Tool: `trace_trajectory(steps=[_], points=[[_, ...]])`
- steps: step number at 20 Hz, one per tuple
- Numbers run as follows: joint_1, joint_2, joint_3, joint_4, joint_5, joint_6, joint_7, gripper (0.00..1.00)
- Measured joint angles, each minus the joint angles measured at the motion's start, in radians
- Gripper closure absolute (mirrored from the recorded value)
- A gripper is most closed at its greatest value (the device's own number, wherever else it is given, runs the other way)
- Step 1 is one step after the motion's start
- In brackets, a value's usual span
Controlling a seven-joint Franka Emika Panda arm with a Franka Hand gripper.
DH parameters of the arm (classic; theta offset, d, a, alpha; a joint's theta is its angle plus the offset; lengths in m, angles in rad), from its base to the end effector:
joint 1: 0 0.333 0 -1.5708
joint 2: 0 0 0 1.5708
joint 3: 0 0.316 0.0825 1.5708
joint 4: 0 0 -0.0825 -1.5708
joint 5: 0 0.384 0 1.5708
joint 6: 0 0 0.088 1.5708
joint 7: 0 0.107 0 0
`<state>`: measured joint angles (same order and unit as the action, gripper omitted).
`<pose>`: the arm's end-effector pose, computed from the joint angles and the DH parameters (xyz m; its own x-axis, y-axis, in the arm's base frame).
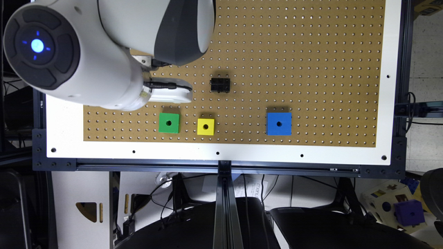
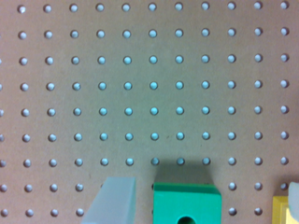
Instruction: Pick up green block.
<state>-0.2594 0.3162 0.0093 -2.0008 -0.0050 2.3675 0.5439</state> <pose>0.5889 -0.1507 0.3052 0.7020 -0.7108 0.0436 -0.7105 -0.7033 -0.0255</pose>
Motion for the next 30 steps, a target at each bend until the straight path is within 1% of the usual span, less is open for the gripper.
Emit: trace_trajectory(steps=[3, 4, 6, 8, 13, 15, 19, 21, 25, 30], points=[[-0.001, 0.06, -0.001, 0.05, 0.0, 0.002, 0.0, 0.0], [-0.001, 0.082, -0.001, 0.059, 0.0, 0.011, 0.0, 0.0], [-0.002, 0.129, -0.002, 0.073, 0.0, 0.044, 0.0, 0.0], [-0.002, 0.151, -0.002, 0.085, 0.0, 0.053, 0.0, 0.0], [-0.003, 0.156, -0.002, 0.091, 0.0, 0.053, 0.0, 0.0], [-0.003, 0.169, -0.002, 0.091, 0.0, 0.059, 0.0, 0.0], [-0.003, 0.224, -0.002, 0.091, 0.0, 0.109, 0.0, 0.0], [-0.003, 0.237, -0.002, 0.092, 0.0, 0.124, 0.0, 0.0], [-0.002, 0.238, 0.002, 0.106, 0.0, 0.125, 0.0, 0.0], [-0.002, 0.241, 0.007, 0.115, 0.0, 0.125, 0.0, 0.0]])
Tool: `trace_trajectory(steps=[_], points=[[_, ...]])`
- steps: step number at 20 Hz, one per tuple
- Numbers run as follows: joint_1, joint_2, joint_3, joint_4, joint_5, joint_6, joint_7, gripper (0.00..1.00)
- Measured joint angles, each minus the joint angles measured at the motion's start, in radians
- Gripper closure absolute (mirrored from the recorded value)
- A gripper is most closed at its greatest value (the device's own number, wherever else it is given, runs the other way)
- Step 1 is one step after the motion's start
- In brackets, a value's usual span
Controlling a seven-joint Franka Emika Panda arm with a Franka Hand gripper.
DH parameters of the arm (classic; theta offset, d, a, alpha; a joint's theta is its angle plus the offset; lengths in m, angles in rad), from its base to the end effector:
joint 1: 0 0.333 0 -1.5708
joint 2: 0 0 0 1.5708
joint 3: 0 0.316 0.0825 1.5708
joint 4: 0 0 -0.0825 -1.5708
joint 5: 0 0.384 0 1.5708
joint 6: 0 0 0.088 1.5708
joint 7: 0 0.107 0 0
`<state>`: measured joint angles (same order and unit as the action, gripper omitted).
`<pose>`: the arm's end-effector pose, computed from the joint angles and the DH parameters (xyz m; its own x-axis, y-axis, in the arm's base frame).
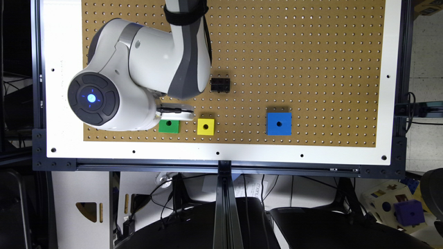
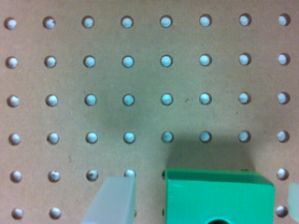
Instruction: Pick up green block.
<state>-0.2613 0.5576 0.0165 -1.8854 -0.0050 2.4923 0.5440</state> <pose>0.6213 -0.1558 0.2140 0.7046 -0.7085 0.0394 -0.7079 -0.7056 -0.0303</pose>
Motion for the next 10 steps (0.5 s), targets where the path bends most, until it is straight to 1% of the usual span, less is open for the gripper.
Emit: trace_trajectory(steps=[4, 6, 7, 8, 9, 10], points=[[0.0, 0.008, 0.002, 0.012, 0.0, 0.0, 0.0, 0.0], [0.002, 0.029, 0.003, 0.027, 0.0, 0.003, 0.0, 0.0], [0.003, 0.053, 0.004, 0.043, 0.0, 0.014, 0.001, 0.0], [0.003, 0.081, 0.007, 0.068, 0.0, 0.024, 0.002, 0.0], [0.003, 0.115, 0.011, 0.106, 0.0, 0.027, 0.004, 0.0], [0.003, 0.127, 0.012, 0.121, 0.0, 0.027, 0.004, 0.0]])
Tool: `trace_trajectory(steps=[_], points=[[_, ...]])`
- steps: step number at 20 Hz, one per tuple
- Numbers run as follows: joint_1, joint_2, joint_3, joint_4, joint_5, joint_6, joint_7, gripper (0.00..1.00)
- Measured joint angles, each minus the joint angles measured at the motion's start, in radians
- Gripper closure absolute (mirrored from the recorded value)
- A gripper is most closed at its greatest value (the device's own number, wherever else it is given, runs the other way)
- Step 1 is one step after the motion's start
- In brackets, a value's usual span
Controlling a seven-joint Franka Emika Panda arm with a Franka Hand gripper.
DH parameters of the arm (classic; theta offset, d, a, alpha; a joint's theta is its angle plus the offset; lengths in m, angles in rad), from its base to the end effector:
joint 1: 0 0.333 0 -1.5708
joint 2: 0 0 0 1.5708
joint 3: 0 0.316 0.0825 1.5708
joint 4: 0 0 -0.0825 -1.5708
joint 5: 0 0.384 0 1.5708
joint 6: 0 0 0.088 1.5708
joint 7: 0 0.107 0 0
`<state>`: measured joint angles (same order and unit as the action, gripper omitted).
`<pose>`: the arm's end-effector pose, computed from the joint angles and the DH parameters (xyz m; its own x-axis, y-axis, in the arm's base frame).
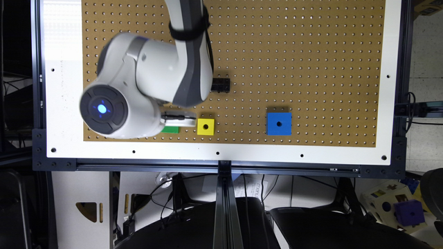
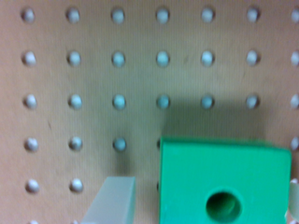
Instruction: Pick up green block.
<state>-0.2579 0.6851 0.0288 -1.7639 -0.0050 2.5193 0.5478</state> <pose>0.6501 -0.1532 0.1823 0.7090 -0.7033 0.0524 -0.7016 -0.7109 -0.0496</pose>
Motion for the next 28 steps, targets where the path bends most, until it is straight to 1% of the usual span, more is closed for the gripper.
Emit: trace_trajectory(steps=[3, 4, 5, 11, 14, 22, 26, 28], points=[[0.0, 0.0, 0.0, 0.0, 0.0, 0.0, 0.0, 0.0], [0.0, 0.01, 0.001, 0.001, -0.0001, 0.0, 0.0, 0.0], [0.0, 0.01, 0.001, 0.001, -0.0001, 0.0, 0.0, 1.0], [-0.001, 0.01, 0.001, 0.001, -0.0001, 0.0, 0.0, 1.0], [-0.001, 0.008, 0.001, 0.001, -0.0001, -0.01, 0.0, 1.0], [-0.001, 0.003, 0.001, 0.002, -0.0001, -0.019, 0.0, 1.0], [-0.001, -0.036, 0.001, 0.002, -0.0001, -0.065, 0.0, 1.0], [-0.001, -0.047, 0.001, 0.002, -0.0001, -0.08, 0.0, 1.0]])
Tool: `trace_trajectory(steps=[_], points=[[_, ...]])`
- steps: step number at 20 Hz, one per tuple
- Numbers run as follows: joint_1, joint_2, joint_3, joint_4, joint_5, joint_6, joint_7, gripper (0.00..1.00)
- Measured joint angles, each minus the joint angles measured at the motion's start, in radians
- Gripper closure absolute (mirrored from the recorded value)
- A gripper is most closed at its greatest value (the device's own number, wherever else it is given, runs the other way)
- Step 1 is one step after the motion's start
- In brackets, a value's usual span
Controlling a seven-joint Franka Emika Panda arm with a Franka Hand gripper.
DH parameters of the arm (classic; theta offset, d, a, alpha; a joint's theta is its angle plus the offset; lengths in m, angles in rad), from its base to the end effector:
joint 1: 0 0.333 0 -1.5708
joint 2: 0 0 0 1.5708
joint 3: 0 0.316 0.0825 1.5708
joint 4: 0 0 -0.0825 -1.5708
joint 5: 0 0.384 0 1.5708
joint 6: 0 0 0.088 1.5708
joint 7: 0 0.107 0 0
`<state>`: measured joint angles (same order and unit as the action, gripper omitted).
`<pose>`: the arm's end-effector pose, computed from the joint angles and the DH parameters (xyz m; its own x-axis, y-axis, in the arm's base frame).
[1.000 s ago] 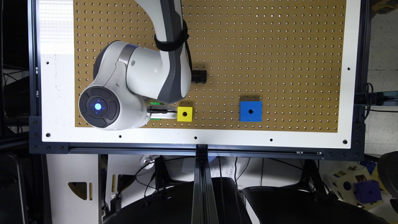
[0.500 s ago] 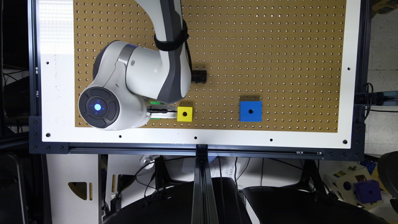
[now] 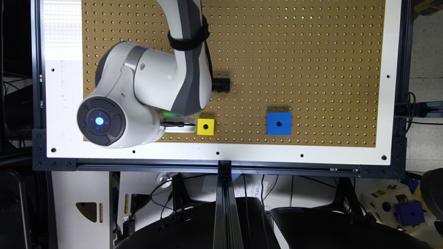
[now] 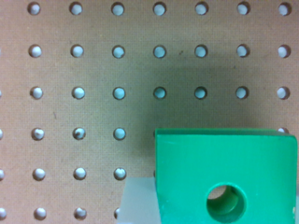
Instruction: Pick up green block.
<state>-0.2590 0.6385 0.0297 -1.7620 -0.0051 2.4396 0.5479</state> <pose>0.6490 -0.1532 0.2067 0.7107 -0.7030 0.0262 -0.7023 -0.7111 -0.0327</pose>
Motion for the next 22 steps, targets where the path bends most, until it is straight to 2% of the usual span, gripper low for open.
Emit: trace_trajectory(steps=[3, 22], points=[[0.0, -0.012, 0.0, 0.002, 0.0, -0.011, 0.0, 1.0], [0.0, -0.014, 0.0, 0.002, 0.0, -0.012, 0.0, 1.0]])
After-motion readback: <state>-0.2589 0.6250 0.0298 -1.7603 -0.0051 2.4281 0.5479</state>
